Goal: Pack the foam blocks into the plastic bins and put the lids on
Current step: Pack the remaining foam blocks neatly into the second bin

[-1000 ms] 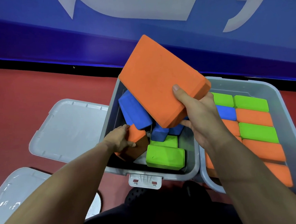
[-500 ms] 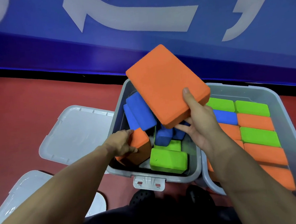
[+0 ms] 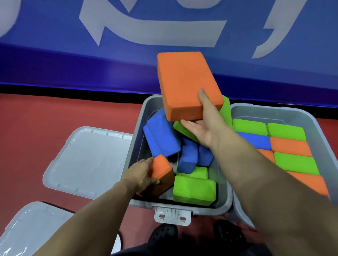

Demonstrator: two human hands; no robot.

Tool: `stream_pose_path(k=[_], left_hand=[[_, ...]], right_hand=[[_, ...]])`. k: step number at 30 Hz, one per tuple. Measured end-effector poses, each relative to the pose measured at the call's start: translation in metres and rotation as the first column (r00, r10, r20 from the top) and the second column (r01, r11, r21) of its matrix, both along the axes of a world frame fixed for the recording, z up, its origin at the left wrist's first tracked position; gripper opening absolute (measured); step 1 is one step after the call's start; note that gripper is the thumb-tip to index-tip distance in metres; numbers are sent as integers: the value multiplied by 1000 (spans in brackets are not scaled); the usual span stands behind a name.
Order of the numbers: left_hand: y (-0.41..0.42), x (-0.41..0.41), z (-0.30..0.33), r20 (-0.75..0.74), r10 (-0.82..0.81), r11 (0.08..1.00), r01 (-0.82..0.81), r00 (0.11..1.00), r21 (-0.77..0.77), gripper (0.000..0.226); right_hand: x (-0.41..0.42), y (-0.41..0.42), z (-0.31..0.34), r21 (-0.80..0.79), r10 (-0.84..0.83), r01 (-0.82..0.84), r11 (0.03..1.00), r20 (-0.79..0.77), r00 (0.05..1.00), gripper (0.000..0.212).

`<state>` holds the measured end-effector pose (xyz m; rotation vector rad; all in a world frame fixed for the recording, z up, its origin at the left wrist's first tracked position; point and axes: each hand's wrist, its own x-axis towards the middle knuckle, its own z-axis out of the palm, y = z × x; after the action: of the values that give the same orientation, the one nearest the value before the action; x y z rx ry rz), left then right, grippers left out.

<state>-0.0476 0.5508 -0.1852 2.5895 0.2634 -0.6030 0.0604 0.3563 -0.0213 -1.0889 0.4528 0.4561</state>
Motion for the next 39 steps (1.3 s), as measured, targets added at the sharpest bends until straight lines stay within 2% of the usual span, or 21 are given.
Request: stream_pose_path(k=[3,5,7,10,14,18,26,30,33,35,36,38,39], left_hand=[[-2,-1,-1,-3,0,1000,0,1000,8,101],[-3,-2,-2,-12,14,1000,-14,1000,9,101],[-4,-3,-2,-24,18,1000,-17,1000,12,102],[-4,-4,-3,-28,19,1000,-19,999,18,102],[-5,-4,-3,-26,12,1000,-11,1000,26,100],[-4,-3,-4,-24,11,1000,-11,1000,25,99],[-3,-5,-1,-36,1,1000,0,999,19,101],[-2,-7,0,-39,-1,1000,2,999,17,101],[-1,-7,2,-34,0,1000,0,999,9,98],[-1,-7,2,-31,-7,1000,7,1000,10,98],[-1,-7,2,-33,-14,1000,14,999,12,99],[0,-7,2,-36,-25,1000,26,999,11,98],[0,-6,2,-37,-29,1000,30,999,9,98]], right_hand=[[13,12,9,-163,45,-55,985,-65,997,84],[15,16,14,-320,58,-84,944,-89,994,101],[14,18,19,-419,102,-137,897,-105,989,106],[19,24,21,-578,205,-220,786,-92,974,104],[26,31,23,-746,281,-223,627,-51,958,97],[27,25,21,-779,342,-280,561,-90,935,98],[20,9,13,-778,324,-200,595,4,946,92],[16,1,18,-779,309,-168,604,35,950,102],[11,-5,21,-787,275,-99,609,93,957,101],[-2,-11,16,-838,243,39,545,202,949,98],[-13,-16,8,-869,256,131,477,280,925,89],[-43,-26,-16,-900,387,241,363,381,839,62],[-57,-32,-31,-920,492,201,336,353,795,52]])
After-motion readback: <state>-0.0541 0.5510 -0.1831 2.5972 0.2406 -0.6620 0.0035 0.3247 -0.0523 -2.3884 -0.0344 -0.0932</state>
